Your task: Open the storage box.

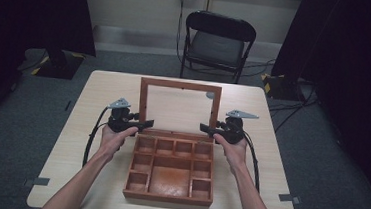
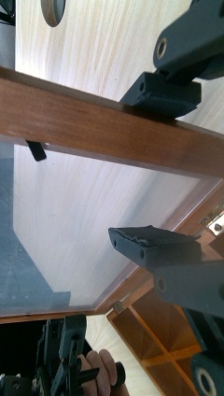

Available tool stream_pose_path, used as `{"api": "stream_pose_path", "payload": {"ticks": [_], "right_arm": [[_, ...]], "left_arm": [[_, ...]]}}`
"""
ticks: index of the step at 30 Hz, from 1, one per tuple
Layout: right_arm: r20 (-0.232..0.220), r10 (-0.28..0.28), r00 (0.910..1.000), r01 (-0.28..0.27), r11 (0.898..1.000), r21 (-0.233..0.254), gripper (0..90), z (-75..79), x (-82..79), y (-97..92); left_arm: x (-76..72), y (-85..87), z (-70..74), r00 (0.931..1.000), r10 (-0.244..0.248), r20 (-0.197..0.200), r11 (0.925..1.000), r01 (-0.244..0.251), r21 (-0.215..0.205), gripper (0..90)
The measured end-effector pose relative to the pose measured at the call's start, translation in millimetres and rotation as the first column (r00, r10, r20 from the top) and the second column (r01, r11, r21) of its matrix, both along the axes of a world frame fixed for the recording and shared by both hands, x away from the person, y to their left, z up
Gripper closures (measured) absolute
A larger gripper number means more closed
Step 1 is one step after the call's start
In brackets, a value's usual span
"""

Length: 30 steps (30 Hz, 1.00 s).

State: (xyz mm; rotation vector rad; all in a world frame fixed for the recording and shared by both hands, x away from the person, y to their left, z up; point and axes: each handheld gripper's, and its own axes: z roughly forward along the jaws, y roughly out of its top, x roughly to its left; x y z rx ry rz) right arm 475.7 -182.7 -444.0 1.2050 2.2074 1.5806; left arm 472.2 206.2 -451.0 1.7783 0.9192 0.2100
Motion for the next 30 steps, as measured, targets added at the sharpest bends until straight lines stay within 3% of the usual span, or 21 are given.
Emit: {"api": "stream_pose_path", "payload": {"ticks": [12, 22, 30], "right_arm": [[-0.042, -0.014, 0.999, 0.013, 1.0, -0.019, 34.5, -4.2, 10.7, 6.4], [-0.067, -0.031, 0.9973, 0.029, 0.999, -0.019, 31.6, -10.9, 16.4, 8.1], [-0.099, -0.042, 0.9942, 0.038, 0.999, -0.036, 28.8, -18.9, 20.4, 8.5]], "left_arm": [[7.1, 0.1, -7.6, 0.9975, -0.016, -0.068, 0.9998, 0.016, -0.011, 30.8], [12.7, -0.6, -14.5, 0.9952, -0.007, -0.097, 0.9999, 0.006, -0.01, 29.1], [15.8, -2.9, -21.2, 0.9902, -0.01, -0.139, 0.9998, 0.007, -0.017, 24.6]]}}
